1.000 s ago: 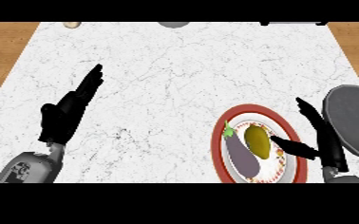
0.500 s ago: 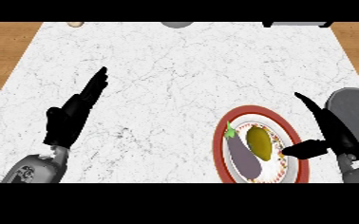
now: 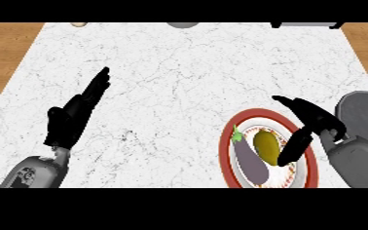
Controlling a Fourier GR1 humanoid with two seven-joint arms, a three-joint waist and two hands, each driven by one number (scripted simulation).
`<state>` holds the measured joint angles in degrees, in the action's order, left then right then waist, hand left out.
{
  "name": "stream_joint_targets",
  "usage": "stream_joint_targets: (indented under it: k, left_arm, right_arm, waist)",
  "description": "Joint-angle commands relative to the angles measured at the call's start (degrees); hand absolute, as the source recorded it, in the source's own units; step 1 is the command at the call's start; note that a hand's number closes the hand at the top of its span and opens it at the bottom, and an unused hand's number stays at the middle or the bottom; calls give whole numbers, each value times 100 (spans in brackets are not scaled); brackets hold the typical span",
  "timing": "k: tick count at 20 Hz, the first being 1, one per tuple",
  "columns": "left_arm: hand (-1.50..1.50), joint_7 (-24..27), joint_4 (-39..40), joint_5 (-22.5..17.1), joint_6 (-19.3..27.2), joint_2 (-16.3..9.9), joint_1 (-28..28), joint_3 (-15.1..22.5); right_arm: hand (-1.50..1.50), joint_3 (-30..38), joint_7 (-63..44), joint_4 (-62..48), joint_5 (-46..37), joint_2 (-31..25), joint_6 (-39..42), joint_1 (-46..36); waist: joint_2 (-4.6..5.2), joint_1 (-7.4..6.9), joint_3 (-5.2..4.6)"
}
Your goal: Pick the lemon from the plate and place it in the pan
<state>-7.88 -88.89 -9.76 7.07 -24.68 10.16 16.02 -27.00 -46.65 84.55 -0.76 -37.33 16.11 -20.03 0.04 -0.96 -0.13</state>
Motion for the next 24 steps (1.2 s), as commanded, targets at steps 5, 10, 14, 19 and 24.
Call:
stream_joint_targets:
  k: [5, 10, 14, 19, 24]
  left_arm:
    - [0, -15, 83, 265, -188, 285, -61, -184]
    - [0, -349, -801, 296, -146, 201, -554, -174]
    - [0, -259, -252, 269, -408, 227, -179, -555]
    - [0, -2, -37, 541, -468, 542, -331, -456]
    - [0, -105, -218, 588, -659, 549, -333, -670]
  right_arm:
    - [-150, -8, -1169, 183, -296, 636, 595, -230]
    - [-150, -216, -1379, -27, -628, 864, 547, -254]
    - [-150, -157, -1276, 250, -890, 778, 566, 164]
    - [-150, -152, -1169, 166, -1233, 1027, 597, 331]
    - [-150, 101, -668, -592, -1680, 1330, 530, 194]
  waist:
    - [-6, 88, 11]
    - [-15, 23, 13]
    - [-9, 89, 12]
    - [-6, 93, 12]
    - [-2, 60, 14]
